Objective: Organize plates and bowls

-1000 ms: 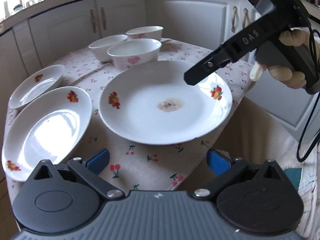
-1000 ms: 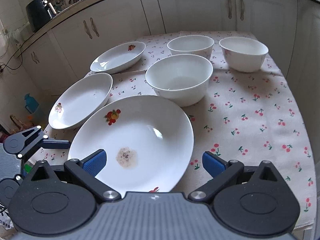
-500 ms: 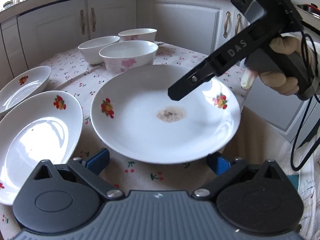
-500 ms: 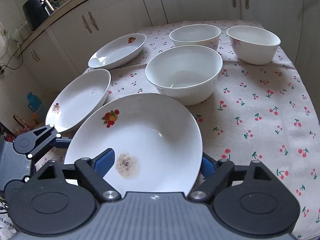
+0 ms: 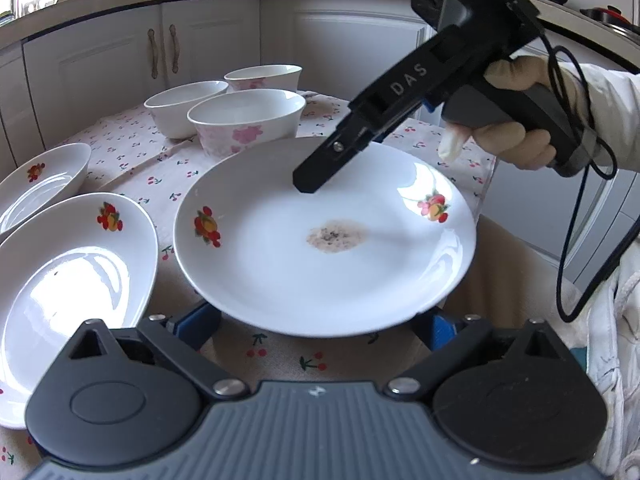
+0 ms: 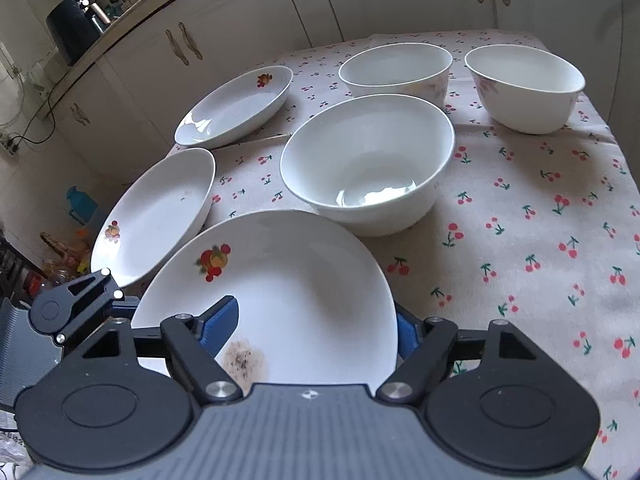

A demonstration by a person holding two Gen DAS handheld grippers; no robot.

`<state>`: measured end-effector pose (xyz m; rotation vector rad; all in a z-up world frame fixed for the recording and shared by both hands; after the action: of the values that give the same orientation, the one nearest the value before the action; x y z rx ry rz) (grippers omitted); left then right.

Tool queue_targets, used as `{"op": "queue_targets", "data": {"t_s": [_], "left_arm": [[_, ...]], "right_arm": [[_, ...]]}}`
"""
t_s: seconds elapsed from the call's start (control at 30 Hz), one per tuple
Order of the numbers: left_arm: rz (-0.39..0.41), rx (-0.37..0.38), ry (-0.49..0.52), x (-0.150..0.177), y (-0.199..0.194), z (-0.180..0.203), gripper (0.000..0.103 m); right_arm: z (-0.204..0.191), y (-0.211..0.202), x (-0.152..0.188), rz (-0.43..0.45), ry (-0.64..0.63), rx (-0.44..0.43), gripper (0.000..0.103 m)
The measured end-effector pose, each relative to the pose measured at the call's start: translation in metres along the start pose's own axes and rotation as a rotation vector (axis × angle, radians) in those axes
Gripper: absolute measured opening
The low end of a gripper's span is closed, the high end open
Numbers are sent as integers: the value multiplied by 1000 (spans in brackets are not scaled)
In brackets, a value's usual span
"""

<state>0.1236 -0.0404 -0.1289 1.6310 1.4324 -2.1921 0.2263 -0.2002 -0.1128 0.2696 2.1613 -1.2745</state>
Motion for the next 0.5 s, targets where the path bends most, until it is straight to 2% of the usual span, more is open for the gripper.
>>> {"op": "queue_targets", "data": {"t_s": [0.5], "left_arm": [[-25, 11, 11, -4, 3, 3, 98]], "right_arm": [[2, -1, -1, 4, 18, -25, 82]]}}
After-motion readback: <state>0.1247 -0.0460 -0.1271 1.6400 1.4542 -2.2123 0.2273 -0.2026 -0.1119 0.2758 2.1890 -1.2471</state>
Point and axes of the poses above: each gripper's, at about its wrist camera, not at the fingertips, and y roughly the way its jaws point, z to its right, x to its underside, the point moved 6 cm from there along y, roughly the way its jaws point, and after that the axes turned 3 degrees about z, right-handed, at the moved point
